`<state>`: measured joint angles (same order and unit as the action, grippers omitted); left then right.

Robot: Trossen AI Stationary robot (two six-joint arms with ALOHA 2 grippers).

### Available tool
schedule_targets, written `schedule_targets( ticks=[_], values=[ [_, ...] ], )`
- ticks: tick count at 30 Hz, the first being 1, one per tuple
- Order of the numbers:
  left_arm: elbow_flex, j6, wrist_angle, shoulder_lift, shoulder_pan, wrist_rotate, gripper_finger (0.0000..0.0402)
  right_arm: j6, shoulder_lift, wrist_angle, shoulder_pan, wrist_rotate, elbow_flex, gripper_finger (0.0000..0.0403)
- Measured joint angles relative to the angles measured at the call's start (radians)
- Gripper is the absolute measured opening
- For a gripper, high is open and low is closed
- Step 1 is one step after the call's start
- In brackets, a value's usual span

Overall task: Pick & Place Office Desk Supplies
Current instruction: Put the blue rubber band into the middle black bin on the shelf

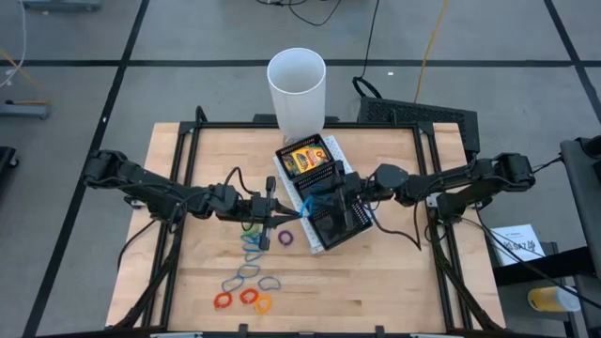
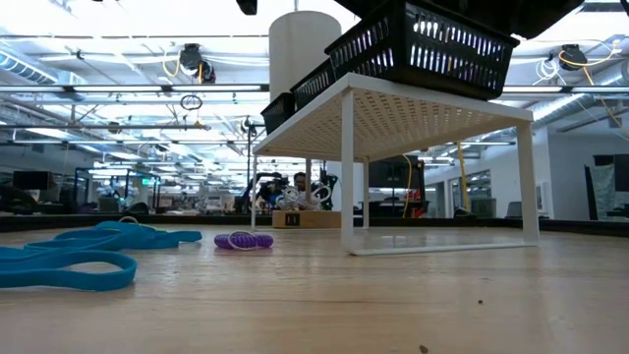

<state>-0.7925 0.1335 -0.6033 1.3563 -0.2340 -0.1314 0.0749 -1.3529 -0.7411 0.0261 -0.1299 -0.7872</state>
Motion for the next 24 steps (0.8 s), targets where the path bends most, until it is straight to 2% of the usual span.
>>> schedule_targets(
  ticks=[5, 9, 12, 24],
  values=[
    [0.0, -0.001, -0.015, 0.0, 0.0, 0.0, 0.0011, 0.025, 0.0, 0.003, 0.0, 0.001, 0.0, 0.0183],
    [0.0, -0.001, -0.024, 0.0, 0.004, 0.001, 0.0005, 0.026, 0.0, 0.003, 0.0, 0.002, 0.0, 0.0203],
    [0.0, -0.005, -0.029, 0.0, 0.006, 0.0, 0.0012, 0.026, 0.0, 0.003, 0.0, 0.002, 0.0, 0.0194],
    [0.001, -0.008, -0.051, 0.032, 0.01, 0.002, 0.0005, 0.021, -0.03, -0.031, -0.007, 0.002, -0.001, 0.0112]
  ],
)
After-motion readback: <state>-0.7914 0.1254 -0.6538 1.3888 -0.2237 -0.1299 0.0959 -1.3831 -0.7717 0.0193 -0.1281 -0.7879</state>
